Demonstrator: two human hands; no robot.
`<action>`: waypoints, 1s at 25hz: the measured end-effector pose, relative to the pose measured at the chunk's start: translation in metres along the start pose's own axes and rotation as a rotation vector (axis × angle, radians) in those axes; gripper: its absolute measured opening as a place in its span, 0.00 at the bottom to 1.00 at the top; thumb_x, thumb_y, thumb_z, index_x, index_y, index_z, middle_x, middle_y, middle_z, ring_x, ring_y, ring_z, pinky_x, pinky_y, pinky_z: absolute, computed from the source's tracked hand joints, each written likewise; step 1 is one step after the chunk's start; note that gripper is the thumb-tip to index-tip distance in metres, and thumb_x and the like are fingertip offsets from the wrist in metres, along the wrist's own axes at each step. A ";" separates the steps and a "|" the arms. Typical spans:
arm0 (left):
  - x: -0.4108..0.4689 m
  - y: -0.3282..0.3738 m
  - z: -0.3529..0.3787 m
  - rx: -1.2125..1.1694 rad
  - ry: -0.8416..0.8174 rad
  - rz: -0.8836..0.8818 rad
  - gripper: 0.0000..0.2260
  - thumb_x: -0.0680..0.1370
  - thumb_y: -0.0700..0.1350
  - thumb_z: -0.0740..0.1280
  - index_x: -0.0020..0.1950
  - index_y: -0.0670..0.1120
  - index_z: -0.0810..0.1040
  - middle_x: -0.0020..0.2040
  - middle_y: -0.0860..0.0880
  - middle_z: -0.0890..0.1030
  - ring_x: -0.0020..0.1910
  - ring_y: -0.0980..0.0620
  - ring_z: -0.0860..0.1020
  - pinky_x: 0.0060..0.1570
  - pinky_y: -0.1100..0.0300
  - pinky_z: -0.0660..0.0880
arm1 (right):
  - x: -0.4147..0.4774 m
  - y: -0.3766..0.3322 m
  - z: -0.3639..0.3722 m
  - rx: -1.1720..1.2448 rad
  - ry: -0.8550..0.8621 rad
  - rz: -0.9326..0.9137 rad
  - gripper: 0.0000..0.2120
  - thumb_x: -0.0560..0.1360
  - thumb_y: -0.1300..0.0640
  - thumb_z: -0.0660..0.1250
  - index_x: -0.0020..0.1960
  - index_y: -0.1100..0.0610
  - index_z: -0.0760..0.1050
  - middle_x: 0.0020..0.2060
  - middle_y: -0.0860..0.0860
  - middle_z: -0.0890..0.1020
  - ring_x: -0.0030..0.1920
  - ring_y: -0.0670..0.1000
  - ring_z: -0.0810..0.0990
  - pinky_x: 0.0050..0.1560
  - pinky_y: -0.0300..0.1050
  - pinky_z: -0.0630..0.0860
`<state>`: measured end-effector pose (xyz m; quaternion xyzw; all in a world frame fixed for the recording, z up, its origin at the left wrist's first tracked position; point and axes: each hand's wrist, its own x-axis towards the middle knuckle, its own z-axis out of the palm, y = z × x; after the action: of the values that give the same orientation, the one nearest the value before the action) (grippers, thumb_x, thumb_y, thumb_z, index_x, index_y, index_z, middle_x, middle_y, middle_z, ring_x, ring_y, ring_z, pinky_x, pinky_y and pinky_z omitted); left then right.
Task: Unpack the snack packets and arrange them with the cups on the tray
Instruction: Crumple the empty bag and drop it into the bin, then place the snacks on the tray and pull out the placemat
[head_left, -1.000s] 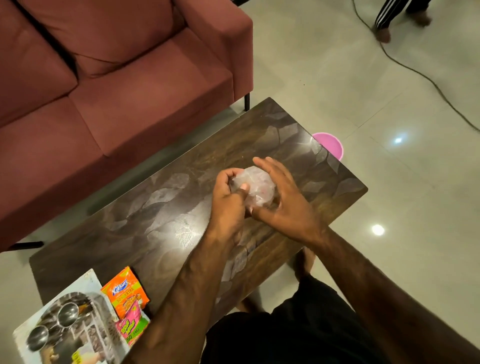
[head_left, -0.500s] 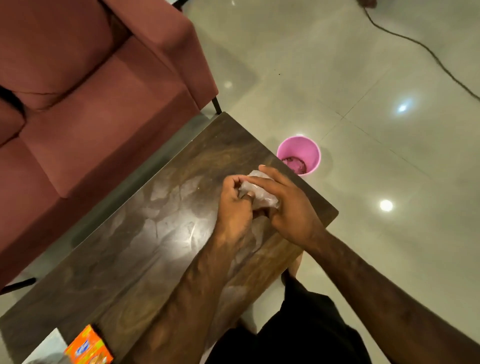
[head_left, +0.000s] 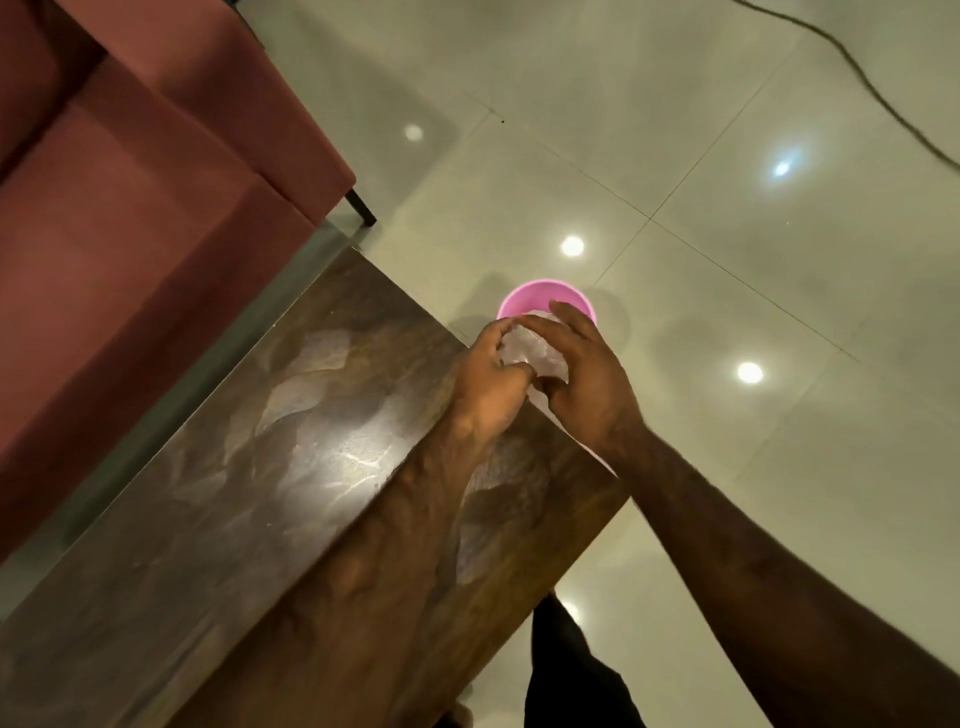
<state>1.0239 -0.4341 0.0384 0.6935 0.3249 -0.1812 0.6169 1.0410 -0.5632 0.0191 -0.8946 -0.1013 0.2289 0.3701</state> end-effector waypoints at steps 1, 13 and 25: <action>0.021 -0.002 0.008 0.014 -0.002 -0.018 0.27 0.77 0.31 0.65 0.73 0.49 0.71 0.67 0.46 0.77 0.64 0.44 0.78 0.58 0.43 0.81 | 0.017 0.014 0.003 -0.016 -0.013 0.014 0.34 0.78 0.62 0.73 0.82 0.48 0.68 0.82 0.50 0.67 0.83 0.55 0.64 0.76 0.61 0.74; 0.134 -0.046 0.022 0.371 -0.097 0.083 0.32 0.73 0.36 0.68 0.77 0.47 0.67 0.57 0.54 0.71 0.46 0.58 0.77 0.33 0.76 0.73 | 0.137 0.139 0.056 -0.012 -0.016 0.199 0.48 0.71 0.58 0.81 0.84 0.54 0.60 0.84 0.58 0.58 0.83 0.63 0.63 0.77 0.60 0.72; 0.023 -0.065 -0.041 0.544 -0.086 0.039 0.33 0.76 0.38 0.66 0.79 0.56 0.62 0.80 0.51 0.63 0.74 0.49 0.69 0.70 0.54 0.71 | 0.012 0.054 0.043 -0.010 -0.073 0.121 0.37 0.76 0.62 0.74 0.82 0.51 0.65 0.83 0.51 0.63 0.82 0.58 0.67 0.76 0.58 0.74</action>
<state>0.9901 -0.3877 -0.0175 0.8316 0.2242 -0.2793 0.4245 1.0311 -0.5711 -0.0499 -0.8920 -0.0616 0.2830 0.3472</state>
